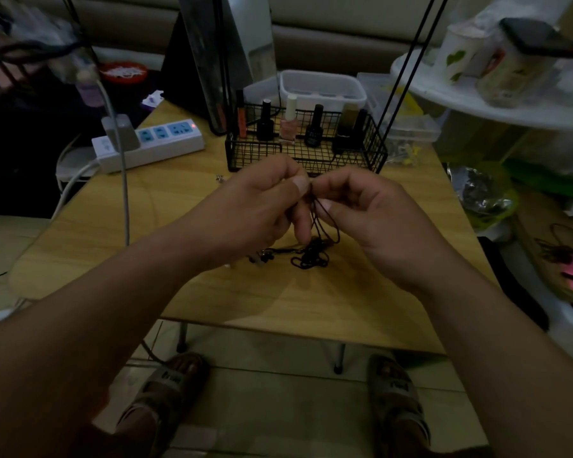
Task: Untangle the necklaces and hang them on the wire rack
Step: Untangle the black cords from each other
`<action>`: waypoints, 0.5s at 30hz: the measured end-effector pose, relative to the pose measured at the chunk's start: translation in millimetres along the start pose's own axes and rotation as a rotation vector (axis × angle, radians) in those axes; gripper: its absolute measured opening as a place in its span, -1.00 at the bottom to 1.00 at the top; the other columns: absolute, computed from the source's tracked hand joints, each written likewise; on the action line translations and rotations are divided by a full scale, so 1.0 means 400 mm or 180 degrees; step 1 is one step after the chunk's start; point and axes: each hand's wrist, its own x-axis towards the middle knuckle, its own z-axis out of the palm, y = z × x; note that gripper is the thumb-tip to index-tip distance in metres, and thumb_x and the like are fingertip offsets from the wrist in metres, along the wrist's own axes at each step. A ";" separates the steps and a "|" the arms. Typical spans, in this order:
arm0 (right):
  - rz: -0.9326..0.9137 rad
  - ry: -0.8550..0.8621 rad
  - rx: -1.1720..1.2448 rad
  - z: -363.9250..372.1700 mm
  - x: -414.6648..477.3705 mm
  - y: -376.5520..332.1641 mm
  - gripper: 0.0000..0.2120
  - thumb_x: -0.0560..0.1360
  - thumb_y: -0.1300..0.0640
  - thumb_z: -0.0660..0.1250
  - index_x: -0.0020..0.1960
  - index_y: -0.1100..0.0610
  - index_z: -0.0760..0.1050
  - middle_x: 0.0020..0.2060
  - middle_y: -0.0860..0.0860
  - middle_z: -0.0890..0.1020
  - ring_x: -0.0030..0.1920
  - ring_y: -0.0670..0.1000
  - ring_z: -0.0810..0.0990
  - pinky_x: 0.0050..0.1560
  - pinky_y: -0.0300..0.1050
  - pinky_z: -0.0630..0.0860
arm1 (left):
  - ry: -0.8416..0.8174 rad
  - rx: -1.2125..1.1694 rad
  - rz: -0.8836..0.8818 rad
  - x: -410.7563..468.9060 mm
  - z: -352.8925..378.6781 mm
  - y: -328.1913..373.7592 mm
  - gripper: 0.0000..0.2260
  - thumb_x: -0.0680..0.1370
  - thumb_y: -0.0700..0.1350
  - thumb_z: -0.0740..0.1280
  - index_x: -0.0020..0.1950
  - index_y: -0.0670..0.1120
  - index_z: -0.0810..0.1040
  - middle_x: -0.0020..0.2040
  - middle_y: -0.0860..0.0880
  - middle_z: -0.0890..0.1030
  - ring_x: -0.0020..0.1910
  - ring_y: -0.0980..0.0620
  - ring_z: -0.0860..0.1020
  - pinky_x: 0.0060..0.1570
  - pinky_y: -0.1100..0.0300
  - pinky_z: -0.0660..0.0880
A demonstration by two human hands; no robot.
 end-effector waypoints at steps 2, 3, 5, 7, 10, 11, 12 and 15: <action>-0.0006 0.0014 0.0042 0.000 -0.002 0.003 -0.90 0.60 0.25 0.40 0.10 0.14 0.62 -0.05 0.01 0.72 0.01 -0.06 0.70 0.06 -0.16 0.61 | 0.0000 0.0004 0.0000 0.002 0.004 0.001 -0.85 0.76 -0.11 0.13 0.08 -0.15 0.41 -0.27 -0.20 0.65 -0.49 -0.01 0.27 -0.47 0.08 0.13; -0.0024 0.0027 0.0028 0.001 -0.003 0.004 -0.94 0.60 0.24 0.41 0.06 0.15 0.62 -0.09 0.01 0.72 -0.04 -0.08 0.68 0.01 -0.19 0.58 | -0.0001 -0.0003 -0.0002 0.003 0.005 0.001 -0.85 0.76 -0.12 0.13 0.07 -0.15 0.41 -0.27 -0.21 0.65 -0.49 0.00 0.27 -0.49 0.11 0.14; -0.0036 0.0052 0.0036 0.004 -0.007 0.004 -0.95 0.60 0.22 0.41 0.04 0.20 0.61 -0.15 -0.01 0.70 -0.09 -0.11 0.66 -0.02 -0.21 0.57 | 0.0004 0.0012 -0.0006 0.005 0.007 0.002 -0.84 0.76 -0.11 0.15 0.06 -0.14 0.42 -0.29 -0.20 0.64 -0.50 0.02 0.28 -0.50 0.14 0.17; 0.0047 0.0111 0.0118 0.005 -0.010 0.005 -0.91 0.61 0.18 0.39 0.04 0.22 0.60 -0.14 0.00 0.71 -0.06 -0.03 0.69 0.05 -0.12 0.62 | 0.0038 0.0141 -0.0010 0.007 0.007 0.001 -0.86 0.75 -0.10 0.16 0.08 -0.13 0.44 -0.30 -0.17 0.63 -0.48 0.02 0.31 -0.48 0.14 0.21; 0.0296 0.0104 0.0399 0.003 -0.011 0.002 -0.89 0.65 0.17 0.32 0.01 0.19 0.59 -0.09 0.11 0.73 0.04 0.15 0.72 0.19 0.13 0.62 | 0.0084 0.0209 -0.0001 0.006 0.002 -0.002 -0.92 0.71 -0.19 0.20 0.16 -0.08 0.47 -0.29 -0.11 0.62 -0.46 0.06 0.33 -0.47 0.18 0.26; 0.0397 0.0081 0.0574 0.002 -0.010 0.000 -0.89 0.66 0.19 0.30 0.01 0.19 0.58 -0.11 0.12 0.73 0.03 0.18 0.72 0.19 0.16 0.61 | 0.0099 0.0194 0.0000 0.006 -0.001 -0.004 -0.87 0.68 -0.23 0.21 0.17 -0.05 0.48 -0.26 -0.10 0.63 -0.45 0.06 0.33 -0.47 0.17 0.26; 0.0499 0.0056 0.0748 0.002 -0.010 -0.002 -0.88 0.66 0.20 0.27 0.01 0.19 0.56 -0.14 0.12 0.72 0.00 0.20 0.72 0.16 0.16 0.60 | 0.0100 0.0208 0.0009 0.004 -0.003 -0.005 -0.83 0.65 -0.25 0.23 0.18 -0.03 0.50 -0.23 -0.10 0.64 -0.44 0.06 0.34 -0.46 0.16 0.27; 0.0673 -0.0041 0.1017 -0.001 -0.008 -0.009 -0.87 0.68 0.21 0.22 0.03 0.19 0.53 -0.22 0.08 0.66 -0.10 0.16 0.72 0.04 0.11 0.59 | 0.0085 0.0517 0.0143 -0.001 -0.006 -0.011 -0.86 0.63 -0.19 0.35 0.14 0.01 0.52 -0.14 -0.02 0.63 -0.43 0.16 0.42 -0.42 0.24 0.36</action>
